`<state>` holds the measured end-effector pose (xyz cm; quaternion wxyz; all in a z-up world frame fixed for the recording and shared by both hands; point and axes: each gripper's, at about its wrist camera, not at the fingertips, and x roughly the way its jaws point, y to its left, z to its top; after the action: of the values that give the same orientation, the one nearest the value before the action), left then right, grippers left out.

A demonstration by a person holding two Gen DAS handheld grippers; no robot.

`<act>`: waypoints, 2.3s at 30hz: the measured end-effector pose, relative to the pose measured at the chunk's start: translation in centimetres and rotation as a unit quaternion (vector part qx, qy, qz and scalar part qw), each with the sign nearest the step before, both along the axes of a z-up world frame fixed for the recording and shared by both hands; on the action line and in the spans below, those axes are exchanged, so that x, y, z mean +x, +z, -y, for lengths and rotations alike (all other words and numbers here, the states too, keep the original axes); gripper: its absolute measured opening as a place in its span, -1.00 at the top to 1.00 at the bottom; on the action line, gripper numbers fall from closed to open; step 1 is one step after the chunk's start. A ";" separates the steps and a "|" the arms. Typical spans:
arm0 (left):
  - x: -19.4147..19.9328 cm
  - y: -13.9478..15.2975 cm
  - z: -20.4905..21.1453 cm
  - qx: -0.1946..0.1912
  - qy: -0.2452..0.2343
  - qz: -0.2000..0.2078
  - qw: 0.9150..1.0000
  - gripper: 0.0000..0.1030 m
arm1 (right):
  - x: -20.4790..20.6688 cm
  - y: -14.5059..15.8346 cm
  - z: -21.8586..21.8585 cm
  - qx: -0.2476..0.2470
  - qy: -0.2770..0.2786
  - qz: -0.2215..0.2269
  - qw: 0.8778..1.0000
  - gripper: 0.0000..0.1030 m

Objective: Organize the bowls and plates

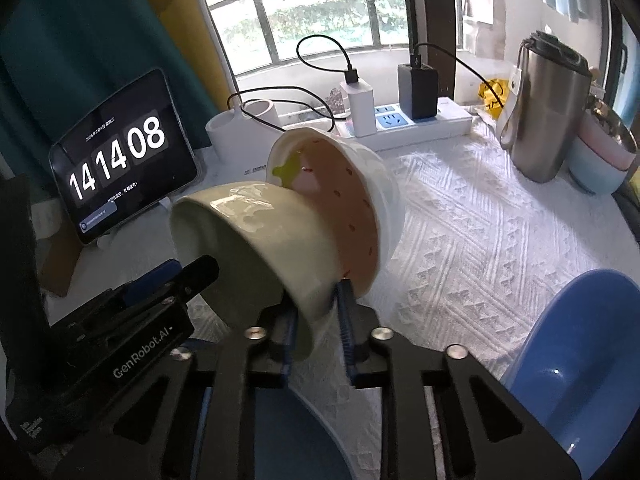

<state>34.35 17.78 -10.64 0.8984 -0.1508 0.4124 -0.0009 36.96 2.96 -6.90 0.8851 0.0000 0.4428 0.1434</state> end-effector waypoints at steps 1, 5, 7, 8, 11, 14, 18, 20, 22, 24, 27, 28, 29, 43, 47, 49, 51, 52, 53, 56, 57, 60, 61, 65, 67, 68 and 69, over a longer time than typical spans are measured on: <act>0.0 0.0 0.2 0.006 0.001 0.001 1.000 0.51 | -0.1 0.0 -0.1 -0.001 0.001 0.003 1.000 0.64; -0.1 0.0 0.2 0.004 0.005 0.008 1.000 0.53 | -0.2 0.1 -0.2 -0.007 0.001 0.013 1.000 0.66; -0.3 0.3 0.3 0.009 0.006 0.016 1.000 0.53 | -0.3 0.3 -0.1 -0.007 -0.001 0.020 1.000 0.69; -0.5 0.5 0.3 0.008 0.006 0.021 1.000 0.53 | -0.5 0.5 -0.1 -0.007 -0.002 0.028 1.000 0.72; -0.6 0.7 0.4 0.009 0.008 0.027 1.000 0.53 | -0.9 1.5 0.1 -0.004 -0.003 0.057 0.998 0.84; -0.6 0.9 0.5 0.007 0.008 0.029 1.000 0.54 | -1.4 2.7 -0.1 -0.001 0.008 0.084 0.996 0.91; -1.0 2.2 1.3 0.031 0.002 0.041 0.999 0.70 | -2.2 3.4 -1.6 -0.005 0.039 0.099 0.994 1.00; -0.7 2.1 1.3 0.036 0.008 0.033 0.999 0.70 | -2.0 3.1 -1.6 -0.005 0.033 0.091 0.995 1.00; -0.5 1.5 1.3 0.045 0.011 0.023 0.999 0.70 | -1.9 2.9 -1.3 -0.007 0.026 0.085 0.996 0.99; -0.4 0.8 1.2 0.041 0.012 0.013 0.999 0.70 | -2.0 2.8 -0.5 -0.005 0.011 0.083 0.996 0.99; -0.3 0.3 1.0 0.031 0.012 0.005 0.999 0.70 | -2.0 2.8 1.1 0.003 -0.017 0.078 0.997 0.95; -0.3 0.3 1.0 0.032 0.013 0.005 0.999 0.70 | -2.0 2.8 1.4 0.006 -0.021 0.075 0.997 0.91; -0.2 0.3 1.0 0.033 0.015 0.006 0.999 0.70 | -1.9 2.6 1.6 0.007 -0.022 0.070 0.997 0.82; 0.7 -0.2 0.4 0.011 0.015 -0.011 1.000 0.68 | 1.4 1.2 1.1 0.025 -0.039 0.025 0.999 0.35; 1.0 -0.5 0.6 0.008 0.010 -0.015 1.000 0.67 | 2.2 -0.2 0.9 0.025 -0.045 0.004 0.999 0.37; 1.1 -0.7 0.8 0.006 0.008 -0.018 1.000 0.66 | 2.5 -0.6 0.7 0.023 -0.043 -0.002 0.999 0.38; 1.4 -1.0 1.0 0.002 0.003 -0.025 1.000 0.65 | 2.8 -1.1 0.3 0.020 -0.041 -0.010 0.999 0.39; 1.6 -1.2 1.0 -0.002 -0.002 -0.030 1.000 0.64 | 3.0 -1.4 0.2 0.020 -0.038 -0.017 0.999 0.43; 1.7 -1.4 1.2 -0.008 -0.006 -0.035 0.999 0.64 | 3.1 -1.6 0.2 0.020 -0.043 -0.020 0.999 0.48; 1.6 -1.5 1.5 -0.004 -0.008 -0.033 0.999 0.65 | 3.2 -1.7 0.3 0.016 -0.046 -0.016 0.999 0.62; 1.6 -1.4 1.5 -0.005 -0.009 -0.030 0.999 0.65 | 3.2 -1.7 0.3 0.015 -0.045 -0.017 0.999 0.63; 1.3 -0.9 1.4 0.002 -0.006 -0.020 1.000 0.65 | 3.0 -1.5 0.3 0.013 -0.040 -0.014 0.999 0.65; 1.1 -0.7 1.4 0.004 -0.005 -0.014 1.000 0.66 | 2.9 -1.4 0.2 0.012 -0.038 -0.011 0.999 0.65; 0.7 0.2 1.4 0.007 -0.002 -0.002 1.000 0.66 | 2.4 -0.7 0.1 0.013 -0.031 0.006 0.999 0.66; 0.4 0.6 1.5 0.008 -0.002 0.002 1.000 0.66 | 2.3 -0.4 0.4 0.017 -0.030 0.007 0.999 0.66; 0.2 0.8 1.5 0.008 -0.001 0.005 1.000 0.66 | 2.2 -0.3 0.5 0.019 -0.029 0.008 0.999 0.66; 0.1 1.0 1.6 0.008 -0.001 0.007 1.000 0.66 | 2.1 -0.2 0.6 0.020 -0.028 0.009 0.999 0.67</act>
<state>34.45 16.19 -9.67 0.9025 -0.1432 0.4061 0.0007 39.07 2.39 -7.09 0.8925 0.0291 0.4315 0.1277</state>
